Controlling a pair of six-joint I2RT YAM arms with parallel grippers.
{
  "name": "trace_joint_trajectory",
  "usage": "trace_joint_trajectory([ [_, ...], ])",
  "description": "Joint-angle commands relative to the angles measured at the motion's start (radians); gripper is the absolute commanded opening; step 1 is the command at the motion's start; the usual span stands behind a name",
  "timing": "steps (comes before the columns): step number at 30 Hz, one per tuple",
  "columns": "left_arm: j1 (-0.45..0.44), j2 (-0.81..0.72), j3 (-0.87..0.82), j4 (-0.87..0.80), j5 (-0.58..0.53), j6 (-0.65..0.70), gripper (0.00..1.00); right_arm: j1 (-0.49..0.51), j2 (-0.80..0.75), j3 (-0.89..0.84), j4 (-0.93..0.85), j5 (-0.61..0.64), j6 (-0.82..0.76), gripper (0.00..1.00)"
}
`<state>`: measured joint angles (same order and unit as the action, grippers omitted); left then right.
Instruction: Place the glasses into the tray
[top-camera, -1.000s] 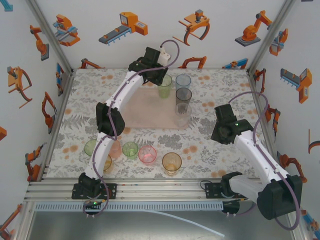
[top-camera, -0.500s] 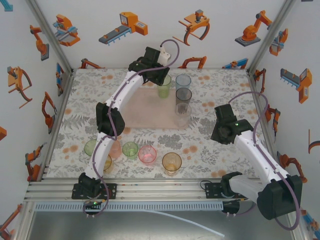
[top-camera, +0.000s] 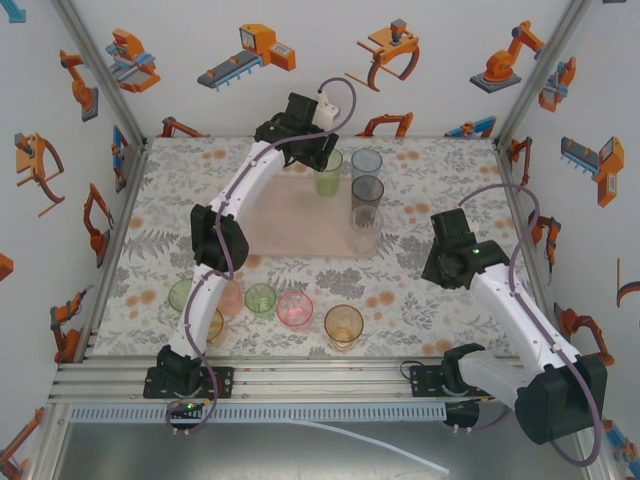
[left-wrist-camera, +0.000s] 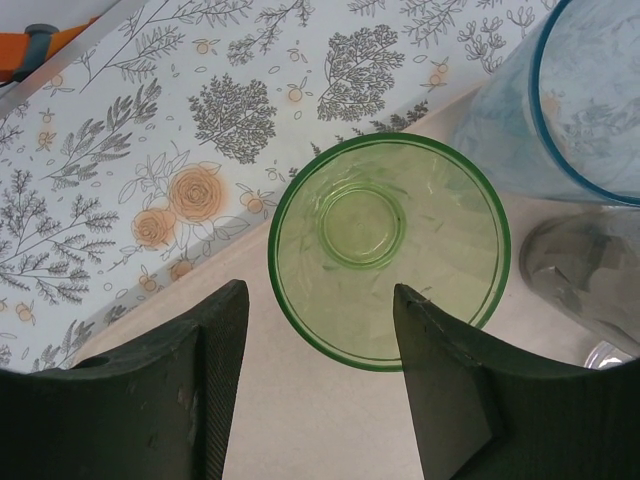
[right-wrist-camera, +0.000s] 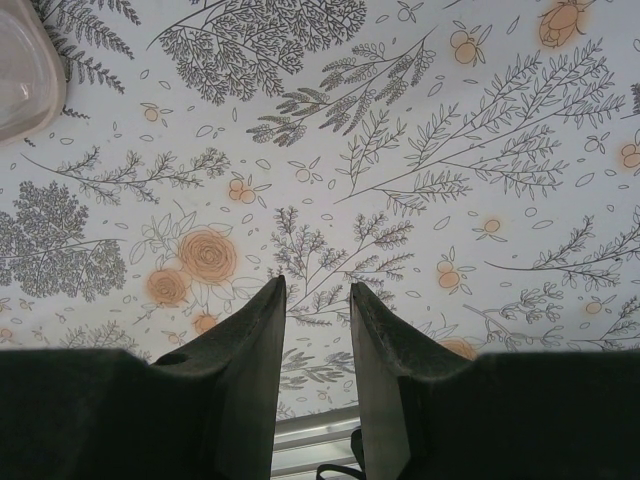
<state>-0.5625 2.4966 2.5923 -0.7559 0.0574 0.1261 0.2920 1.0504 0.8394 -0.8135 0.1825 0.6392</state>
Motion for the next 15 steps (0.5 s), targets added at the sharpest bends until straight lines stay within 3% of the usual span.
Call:
trace_joint_trajectory([
  [1,0.003,-0.004,0.036,-0.011,0.052,-0.006,0.58,-0.007,-0.015,0.006,0.000,0.000,0.016,0.33],
  [8,0.003,0.003,0.036,-0.003,0.117,-0.009,0.58,-0.006,-0.010,0.006,0.001,0.000,0.016,0.33],
  [15,0.003,0.007,0.039,0.016,0.106,-0.004,0.63,-0.006,-0.004,0.008,0.004,0.000,0.014,0.34],
])
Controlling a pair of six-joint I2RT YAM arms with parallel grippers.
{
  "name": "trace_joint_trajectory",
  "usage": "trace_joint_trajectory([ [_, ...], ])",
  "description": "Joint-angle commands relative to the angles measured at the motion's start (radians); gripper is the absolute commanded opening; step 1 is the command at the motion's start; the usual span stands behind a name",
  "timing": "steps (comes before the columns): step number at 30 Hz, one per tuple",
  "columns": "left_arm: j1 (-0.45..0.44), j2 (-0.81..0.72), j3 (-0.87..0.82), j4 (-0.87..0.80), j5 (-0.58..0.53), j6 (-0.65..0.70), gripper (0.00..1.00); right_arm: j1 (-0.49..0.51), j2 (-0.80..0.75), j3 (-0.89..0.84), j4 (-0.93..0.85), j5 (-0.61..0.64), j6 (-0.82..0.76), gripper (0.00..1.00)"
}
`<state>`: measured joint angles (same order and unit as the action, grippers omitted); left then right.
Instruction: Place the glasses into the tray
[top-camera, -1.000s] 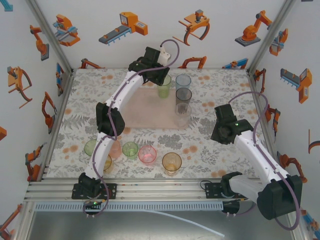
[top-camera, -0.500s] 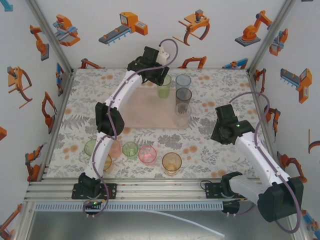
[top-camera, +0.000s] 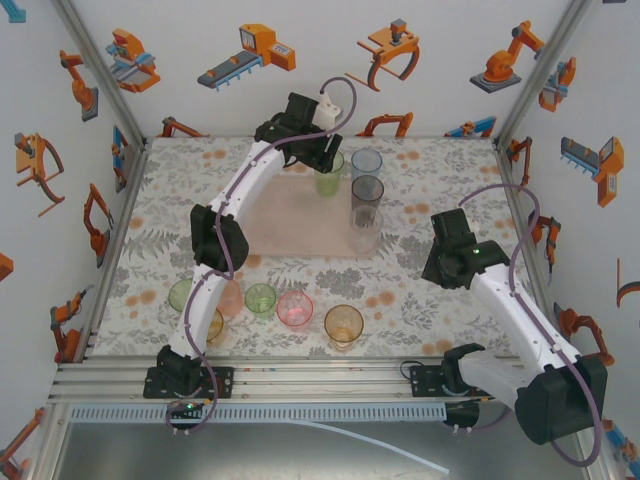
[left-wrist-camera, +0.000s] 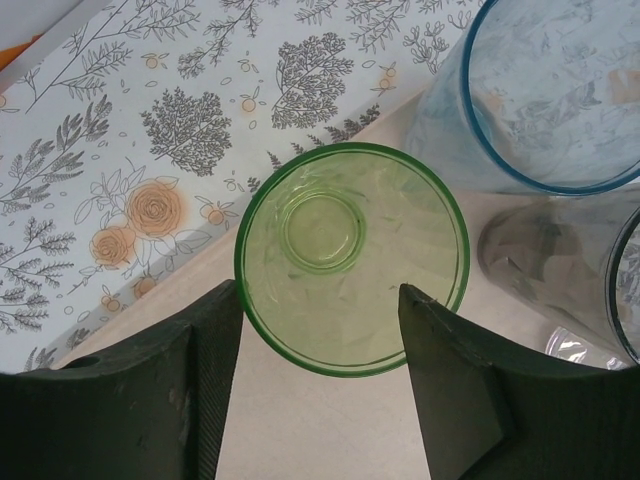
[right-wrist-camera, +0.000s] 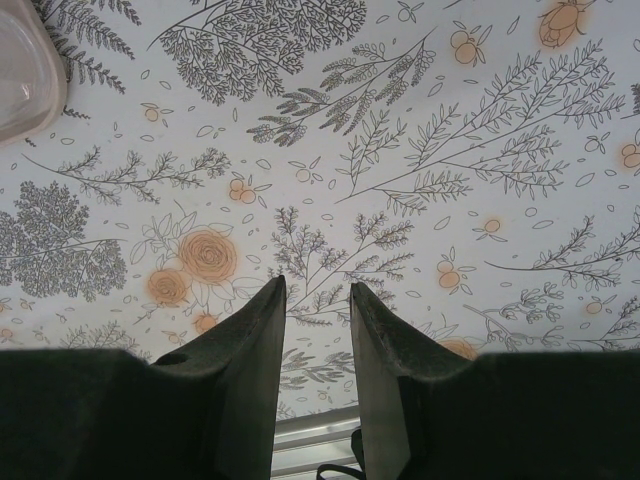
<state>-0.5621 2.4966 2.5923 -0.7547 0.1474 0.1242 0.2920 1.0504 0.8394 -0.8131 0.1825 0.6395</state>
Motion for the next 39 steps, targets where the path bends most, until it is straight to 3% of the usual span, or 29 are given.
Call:
trace_joint_trajectory([
  [1,0.003,0.007,0.038,0.017,0.013,-0.003,0.65,-0.005,-0.003,0.009,0.003,0.001,0.013,0.34],
  [24,0.014,-0.036,0.042,0.065,-0.051,-0.001,0.73,-0.006,0.020,0.047,0.005,0.000,0.006,0.33],
  [39,0.002,-0.213,0.026,-0.082,-0.063,0.021,0.75,-0.007,0.004,0.057,0.052,-0.004,0.014,0.34],
])
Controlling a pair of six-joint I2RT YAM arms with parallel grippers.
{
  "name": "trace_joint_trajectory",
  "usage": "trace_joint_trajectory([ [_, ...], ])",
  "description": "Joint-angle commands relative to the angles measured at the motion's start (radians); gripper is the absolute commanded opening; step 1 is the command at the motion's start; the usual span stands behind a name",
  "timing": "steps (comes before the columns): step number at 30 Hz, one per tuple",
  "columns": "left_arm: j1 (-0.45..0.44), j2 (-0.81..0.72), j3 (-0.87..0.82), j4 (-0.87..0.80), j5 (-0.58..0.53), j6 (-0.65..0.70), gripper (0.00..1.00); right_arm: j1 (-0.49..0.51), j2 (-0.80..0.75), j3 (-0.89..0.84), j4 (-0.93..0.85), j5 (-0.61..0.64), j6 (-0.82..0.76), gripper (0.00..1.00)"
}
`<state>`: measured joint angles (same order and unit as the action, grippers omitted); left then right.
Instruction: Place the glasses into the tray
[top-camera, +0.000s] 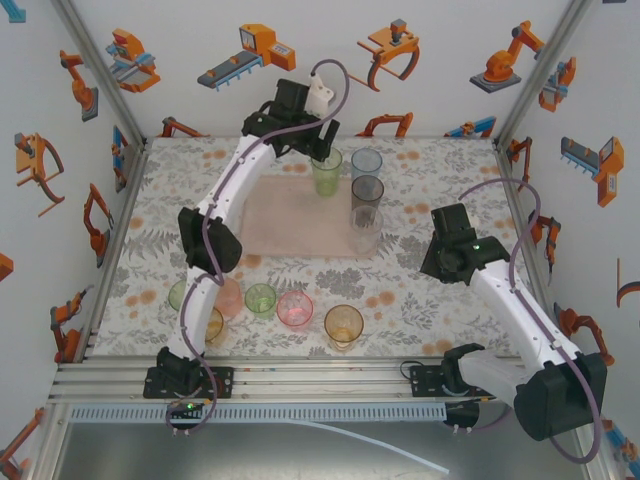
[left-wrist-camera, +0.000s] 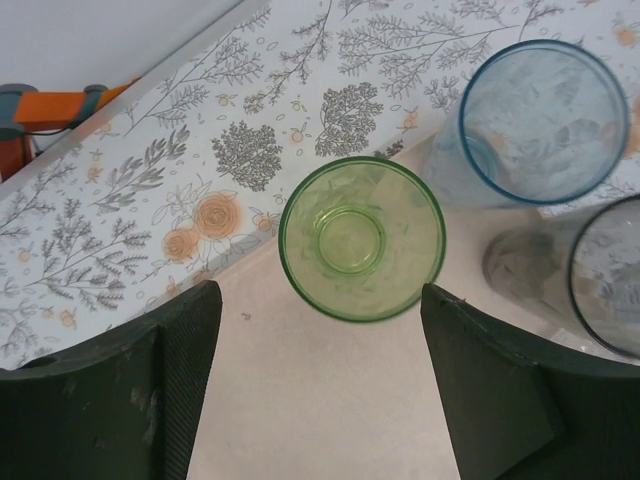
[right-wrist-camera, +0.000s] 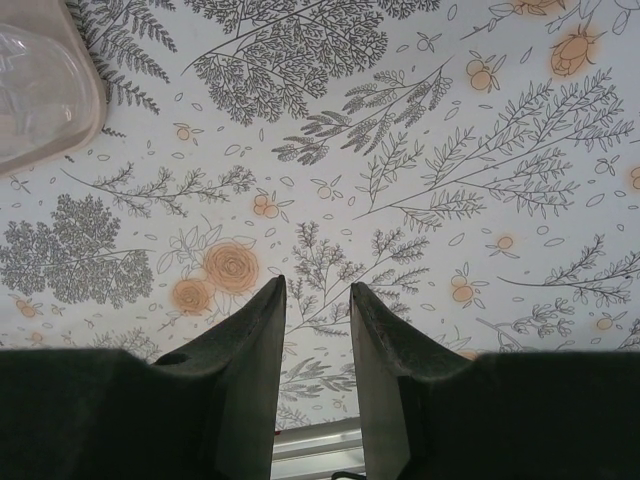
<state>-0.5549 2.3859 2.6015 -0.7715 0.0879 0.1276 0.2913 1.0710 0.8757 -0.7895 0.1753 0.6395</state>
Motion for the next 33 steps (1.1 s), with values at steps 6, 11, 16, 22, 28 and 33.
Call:
trace_joint_trajectory([
  [6,-0.034,-0.252,-0.095,-0.209,0.062,0.028,0.81,-0.005,-0.050,-0.023,0.088,-0.007,0.021,0.34],
  [11,-0.091,-0.403,-0.264,-0.321,0.123,0.081,0.94,-0.005,-0.079,-0.061,0.113,-0.017,0.019,0.34],
  [16,-0.177,-0.551,-0.508,-0.350,0.195,0.117,1.00,-0.006,-0.088,-0.098,0.124,-0.041,0.015,0.35],
  [22,-0.286,-0.633,-0.729,-0.298,0.150,0.085,1.00,-0.008,-0.136,-0.135,0.121,-0.043,0.015,0.35],
  [28,-0.377,-0.648,-0.828,-0.254,0.107,0.039,1.00,-0.018,-0.137,-0.129,0.079,-0.046,0.016,0.35],
  [33,-0.451,-0.634,-0.836,-0.249,0.077,0.029,1.00,-0.025,-0.138,-0.136,0.070,-0.054,0.030,0.35],
])
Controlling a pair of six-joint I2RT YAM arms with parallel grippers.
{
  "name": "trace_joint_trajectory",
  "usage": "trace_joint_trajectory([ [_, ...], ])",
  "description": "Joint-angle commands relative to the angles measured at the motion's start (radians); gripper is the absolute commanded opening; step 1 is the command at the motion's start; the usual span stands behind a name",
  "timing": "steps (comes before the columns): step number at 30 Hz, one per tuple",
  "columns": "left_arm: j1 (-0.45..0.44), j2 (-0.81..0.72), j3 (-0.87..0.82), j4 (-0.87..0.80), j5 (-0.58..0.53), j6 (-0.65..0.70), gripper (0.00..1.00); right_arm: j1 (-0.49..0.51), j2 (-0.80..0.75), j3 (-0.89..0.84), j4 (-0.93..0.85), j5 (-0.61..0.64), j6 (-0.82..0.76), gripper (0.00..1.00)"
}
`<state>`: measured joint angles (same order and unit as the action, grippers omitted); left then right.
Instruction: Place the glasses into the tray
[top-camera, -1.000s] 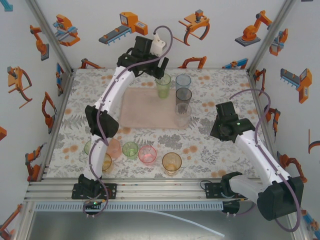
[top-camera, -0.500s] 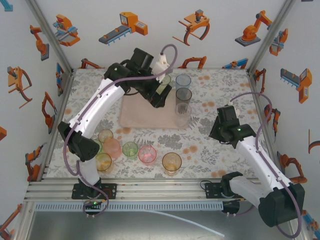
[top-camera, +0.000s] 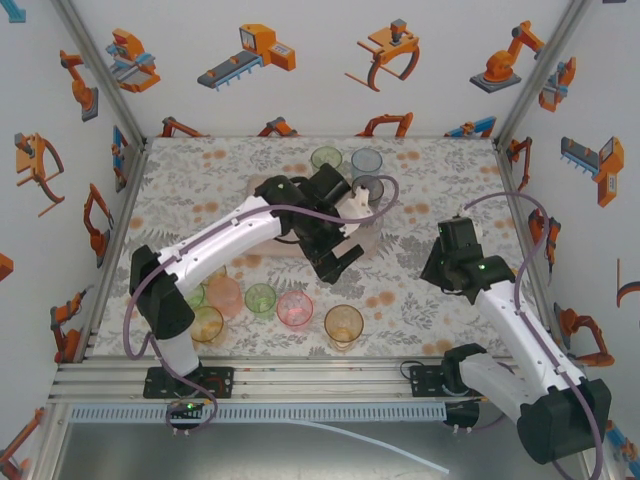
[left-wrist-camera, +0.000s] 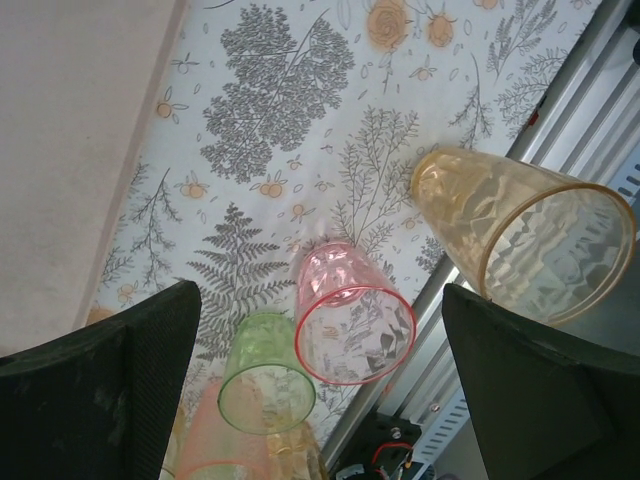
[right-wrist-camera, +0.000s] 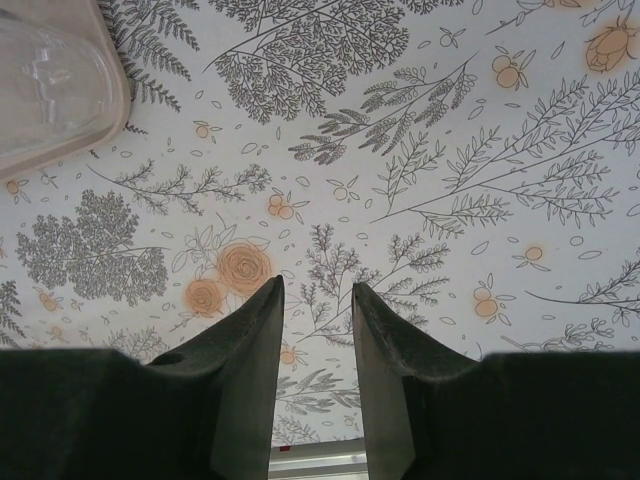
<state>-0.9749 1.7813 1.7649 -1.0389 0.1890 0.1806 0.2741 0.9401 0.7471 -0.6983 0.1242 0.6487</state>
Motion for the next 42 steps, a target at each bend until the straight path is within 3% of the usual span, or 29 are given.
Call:
trace_joint_trajectory([
  [1,-0.043,-0.025,0.002,0.018,-0.032,-0.027,1.00,-0.011,-0.011,-0.008,-0.021,-0.003,0.022,0.35],
  [16,-0.142,0.003,-0.035,0.020,0.013,-0.047,0.95,-0.092,-0.062,-0.001,-0.073,-0.054,0.014,0.35],
  [27,-0.180,0.009,-0.056,0.035,-0.022,-0.049,0.94,-0.101,-0.073,0.000,-0.085,-0.060,0.011,0.35],
  [31,-0.200,0.013,-0.075,0.052,-0.091,-0.050,0.91,-0.102,-0.083,-0.007,-0.087,-0.054,0.012,0.35],
  [42,-0.205,0.010,-0.135,0.079,-0.070,-0.065,0.78,-0.105,-0.104,-0.020,-0.089,-0.049,0.015,0.35],
])
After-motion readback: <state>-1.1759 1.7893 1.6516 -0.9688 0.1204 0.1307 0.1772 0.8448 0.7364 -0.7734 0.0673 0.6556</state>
